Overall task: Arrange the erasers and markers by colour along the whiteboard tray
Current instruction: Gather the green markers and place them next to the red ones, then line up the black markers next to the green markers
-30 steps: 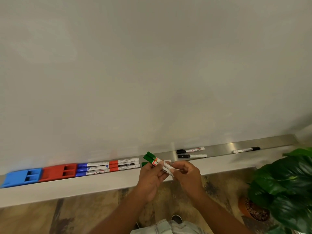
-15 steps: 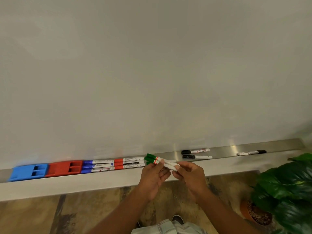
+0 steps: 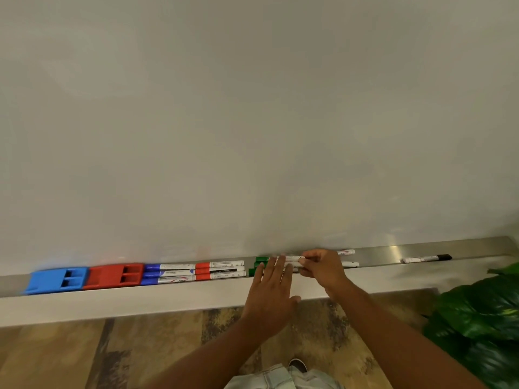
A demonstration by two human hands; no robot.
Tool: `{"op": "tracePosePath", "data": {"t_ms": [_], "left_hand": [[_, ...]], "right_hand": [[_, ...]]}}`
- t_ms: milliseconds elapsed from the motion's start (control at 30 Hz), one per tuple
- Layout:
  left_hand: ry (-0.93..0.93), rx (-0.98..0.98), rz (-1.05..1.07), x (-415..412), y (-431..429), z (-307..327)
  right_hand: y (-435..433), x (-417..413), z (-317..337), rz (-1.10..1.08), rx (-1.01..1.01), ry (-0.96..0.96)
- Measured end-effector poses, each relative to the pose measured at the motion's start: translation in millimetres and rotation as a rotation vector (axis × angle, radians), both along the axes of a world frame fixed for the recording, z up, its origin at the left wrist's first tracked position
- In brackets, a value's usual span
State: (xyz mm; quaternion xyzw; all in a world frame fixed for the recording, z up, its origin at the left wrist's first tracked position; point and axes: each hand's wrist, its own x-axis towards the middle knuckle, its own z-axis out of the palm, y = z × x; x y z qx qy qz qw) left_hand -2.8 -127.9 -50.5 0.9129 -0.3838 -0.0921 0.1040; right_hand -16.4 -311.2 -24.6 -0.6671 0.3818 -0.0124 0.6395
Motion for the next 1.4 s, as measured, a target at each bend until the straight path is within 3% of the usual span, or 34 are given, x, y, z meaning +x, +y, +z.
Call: {"op": "tracePosePath", "data": {"t_ms": [133, 300, 467, 1133, 1400], "left_hand": [[-0.021, 0.126, 0.005, 7.7, -4.4, -6.3], [-0.024, 0.209, 0.018, 12.3, -4.6, -11.8], [-0.034, 0.264, 0.007, 12.0, 2.5, -18.3], [-0.062, 0.303, -0.003, 13.0, 17.8, -22.2], [-0.077, 0.302, 0.001, 14.4, 20.1, -22.1]], "right_hand": [[0.5, 9.8, -4.7, 0.075, -0.172, 0.091], [10.6, 16.4, -8.4, 0.262, -0.541, 0.180], [18.7, 20.8, -7.5, 0.295, -0.651, 0.214], [51.3, 5.2, -4.5, 0.344, -0.698, 0.155], [-1.8, -19.4, 3.4, 0.006, -0.729, 0.033]]}}
